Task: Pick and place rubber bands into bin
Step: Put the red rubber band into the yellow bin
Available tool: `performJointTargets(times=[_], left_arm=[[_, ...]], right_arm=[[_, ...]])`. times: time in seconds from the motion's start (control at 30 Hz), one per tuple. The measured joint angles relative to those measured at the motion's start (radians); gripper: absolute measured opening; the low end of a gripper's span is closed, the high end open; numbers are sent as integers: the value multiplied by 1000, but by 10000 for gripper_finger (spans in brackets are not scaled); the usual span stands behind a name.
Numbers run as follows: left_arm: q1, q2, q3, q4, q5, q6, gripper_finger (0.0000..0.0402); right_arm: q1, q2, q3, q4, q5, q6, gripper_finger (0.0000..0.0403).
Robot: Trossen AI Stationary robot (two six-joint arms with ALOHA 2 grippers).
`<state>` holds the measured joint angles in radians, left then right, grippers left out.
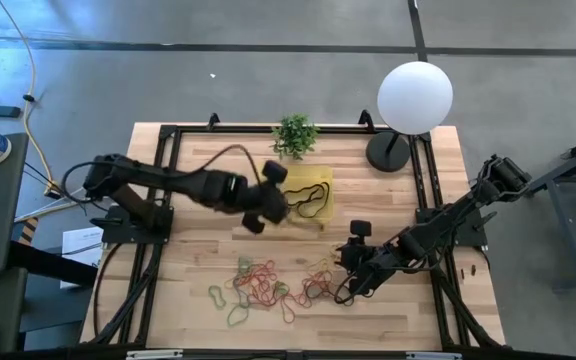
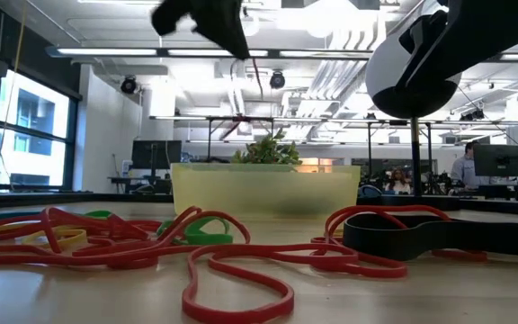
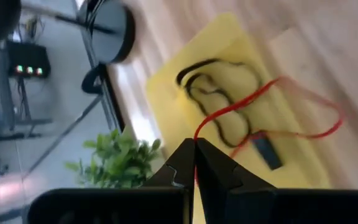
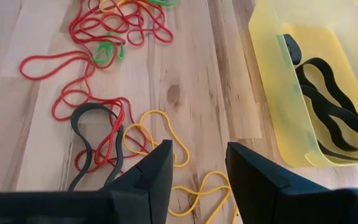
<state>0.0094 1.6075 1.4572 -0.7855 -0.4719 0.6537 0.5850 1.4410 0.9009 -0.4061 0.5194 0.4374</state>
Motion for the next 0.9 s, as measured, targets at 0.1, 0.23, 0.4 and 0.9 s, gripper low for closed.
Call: performJointTargets(times=[0.1,0.23,0.4,0.9], left_arm=[[79,-1,-42,62,91,30,0],[190,0,-110,116,227,34,0],[281,1,-233,212,339,34,0],[317,1,-351,329,445,74,27]], right_arm=[[0,0,0,4,0,0,139],[0,0,0,4,1,0,139],[0,0,0,-1,1,0,139],[-3,0,0,-1,2,12,139]])
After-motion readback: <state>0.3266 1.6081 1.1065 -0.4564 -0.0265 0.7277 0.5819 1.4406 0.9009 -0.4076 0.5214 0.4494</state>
